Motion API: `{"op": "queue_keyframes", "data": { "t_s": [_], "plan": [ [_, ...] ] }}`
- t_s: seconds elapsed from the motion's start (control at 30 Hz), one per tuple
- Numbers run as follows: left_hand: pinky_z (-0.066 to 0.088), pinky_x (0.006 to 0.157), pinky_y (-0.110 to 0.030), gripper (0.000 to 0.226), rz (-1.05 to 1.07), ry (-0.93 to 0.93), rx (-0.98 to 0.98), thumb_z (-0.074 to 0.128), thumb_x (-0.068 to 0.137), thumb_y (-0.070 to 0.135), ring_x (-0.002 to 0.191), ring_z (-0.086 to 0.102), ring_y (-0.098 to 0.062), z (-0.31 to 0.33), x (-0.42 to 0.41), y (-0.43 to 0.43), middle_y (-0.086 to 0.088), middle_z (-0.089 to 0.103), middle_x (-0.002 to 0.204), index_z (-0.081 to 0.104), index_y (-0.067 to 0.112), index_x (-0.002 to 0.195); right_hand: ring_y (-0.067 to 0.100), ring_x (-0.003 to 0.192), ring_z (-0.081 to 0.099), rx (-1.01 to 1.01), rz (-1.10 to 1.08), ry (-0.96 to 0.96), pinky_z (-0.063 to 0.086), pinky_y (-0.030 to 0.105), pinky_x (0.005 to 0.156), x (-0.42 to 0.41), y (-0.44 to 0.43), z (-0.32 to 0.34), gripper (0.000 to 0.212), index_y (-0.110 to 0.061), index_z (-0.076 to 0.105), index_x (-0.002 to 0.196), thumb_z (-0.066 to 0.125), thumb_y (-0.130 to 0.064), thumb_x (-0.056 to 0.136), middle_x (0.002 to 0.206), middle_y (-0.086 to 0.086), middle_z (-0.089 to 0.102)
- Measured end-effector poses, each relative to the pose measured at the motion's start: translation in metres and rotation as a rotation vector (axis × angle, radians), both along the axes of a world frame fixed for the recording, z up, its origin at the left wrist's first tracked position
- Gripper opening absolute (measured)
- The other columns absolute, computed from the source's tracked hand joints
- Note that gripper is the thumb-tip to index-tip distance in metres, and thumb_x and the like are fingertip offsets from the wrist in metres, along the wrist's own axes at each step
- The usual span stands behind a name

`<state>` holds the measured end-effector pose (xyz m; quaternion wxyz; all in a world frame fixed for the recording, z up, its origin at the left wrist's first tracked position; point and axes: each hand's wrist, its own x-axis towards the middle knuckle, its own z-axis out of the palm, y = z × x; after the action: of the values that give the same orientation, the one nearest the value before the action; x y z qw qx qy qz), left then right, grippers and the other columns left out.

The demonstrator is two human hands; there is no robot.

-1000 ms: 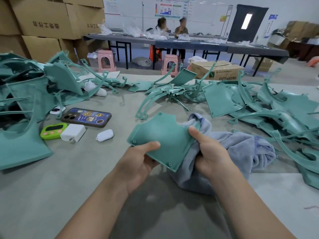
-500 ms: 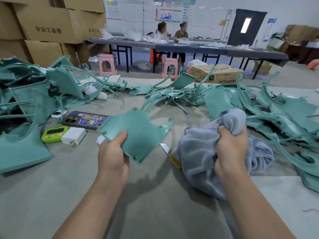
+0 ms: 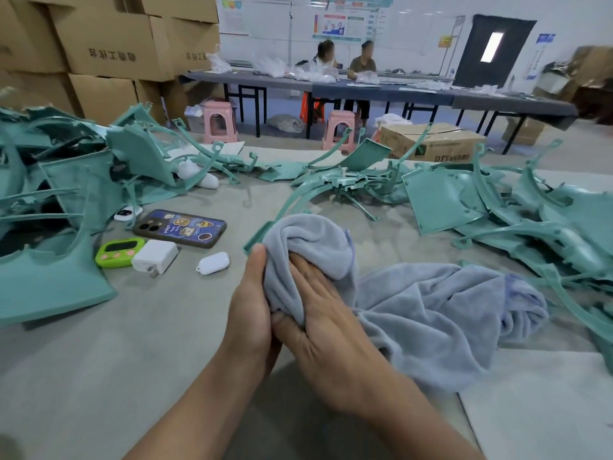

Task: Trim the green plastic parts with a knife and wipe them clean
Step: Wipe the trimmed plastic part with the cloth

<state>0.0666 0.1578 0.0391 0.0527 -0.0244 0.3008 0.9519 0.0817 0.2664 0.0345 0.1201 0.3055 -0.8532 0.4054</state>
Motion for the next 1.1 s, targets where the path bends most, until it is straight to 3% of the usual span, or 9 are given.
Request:
{"op": "queue_keyframes", "data": {
  "t_s": [0.13,0.3,0.43,0.6,0.77,0.83,0.9,1.03,1.1],
  "plan": [
    [0.047,0.105,-0.037,0.06,0.087,0.072,-0.235,0.047,0.087,0.047,0.122,0.065,-0.023,-0.004,-0.005,0.002,-0.013,0.069,0.128,0.064,0.007,0.13,-0.002,0.154,0.001,-0.081,-0.173,0.006,0.011,0.034,0.128,-0.023,0.0,-0.005,0.073,-0.035,0.013,0.161,0.057,-0.036,0.103,0.169,-0.017,0.012],
    [0.048,0.103,-0.035,0.055,0.042,0.134,-0.278,0.048,0.092,0.042,0.126,0.062,-0.022,-0.008,-0.008,0.007,-0.011,0.066,0.133,0.058,0.01,0.136,0.0,0.155,-0.001,-0.172,-0.276,-0.079,0.013,0.039,0.128,-0.034,0.002,-0.003,0.077,-0.028,0.007,0.164,0.055,-0.035,0.104,0.171,-0.014,0.007],
    [0.04,0.111,-0.036,0.053,0.033,0.021,-0.181,0.048,0.096,0.046,0.121,0.065,-0.02,-0.006,-0.008,0.003,-0.009,0.069,0.13,0.062,0.01,0.133,-0.005,0.153,0.008,-0.043,-0.134,-0.069,0.015,0.034,0.127,-0.018,-0.009,-0.001,0.065,-0.033,0.026,0.161,0.052,-0.031,0.102,0.167,-0.019,0.02],
    [0.046,0.1,-0.038,0.065,0.0,-0.047,-0.121,0.042,0.096,0.057,0.119,0.066,-0.027,-0.001,-0.012,-0.014,-0.016,0.067,0.13,0.062,0.007,0.132,-0.002,0.148,0.027,0.096,-0.049,-0.019,0.019,0.021,0.122,-0.008,0.004,0.003,0.058,-0.034,0.044,0.152,0.056,-0.018,0.098,0.159,-0.019,0.039],
    [0.047,0.1,-0.038,0.066,0.088,-0.09,-0.086,0.026,0.105,0.056,0.117,0.067,-0.025,0.001,-0.029,-0.032,-0.011,0.068,0.13,0.061,0.007,0.133,0.014,0.124,0.052,0.312,-0.259,0.131,0.038,0.03,0.114,-0.008,0.012,-0.002,0.046,-0.03,0.067,0.129,0.057,-0.015,0.086,0.134,-0.008,0.067],
    [0.048,0.1,-0.038,0.062,0.107,-0.072,-0.104,0.023,0.107,0.051,0.118,0.067,-0.023,0.0,-0.031,-0.033,-0.01,0.069,0.129,0.06,0.009,0.134,0.018,0.13,0.05,0.354,-0.397,0.146,0.034,0.036,0.118,-0.016,0.021,0.001,0.049,-0.029,0.063,0.134,0.059,-0.015,0.087,0.139,-0.007,0.063],
    [0.052,0.093,-0.038,0.058,0.106,-0.077,-0.131,0.024,0.108,0.049,0.116,0.068,-0.021,-0.001,-0.029,-0.032,-0.009,0.071,0.126,0.061,0.011,0.132,0.019,0.146,0.033,0.333,-0.44,0.08,0.023,0.041,0.123,-0.022,0.034,0.002,0.054,-0.032,0.05,0.146,0.055,-0.018,0.094,0.154,-0.008,0.046],
    [0.053,0.09,-0.037,0.05,0.15,-0.119,-0.163,0.031,0.109,0.044,0.11,0.071,-0.02,-0.001,-0.028,-0.026,-0.007,0.073,0.122,0.061,0.012,0.132,0.017,0.132,0.045,0.064,-0.397,-0.007,0.042,0.032,0.104,-0.023,0.041,-0.003,0.048,-0.037,0.046,0.146,0.048,-0.018,0.102,0.151,-0.012,0.041],
    [0.058,0.087,-0.035,0.048,0.174,-0.151,-0.161,0.034,0.108,0.044,0.108,0.072,-0.018,0.001,-0.03,-0.026,-0.005,0.074,0.12,0.062,0.012,0.132,0.015,0.139,0.043,-0.012,-0.399,0.041,0.044,0.031,0.104,-0.022,0.035,-0.004,0.048,-0.034,0.045,0.149,0.05,-0.019,0.103,0.152,-0.015,0.04]
  ]
}}
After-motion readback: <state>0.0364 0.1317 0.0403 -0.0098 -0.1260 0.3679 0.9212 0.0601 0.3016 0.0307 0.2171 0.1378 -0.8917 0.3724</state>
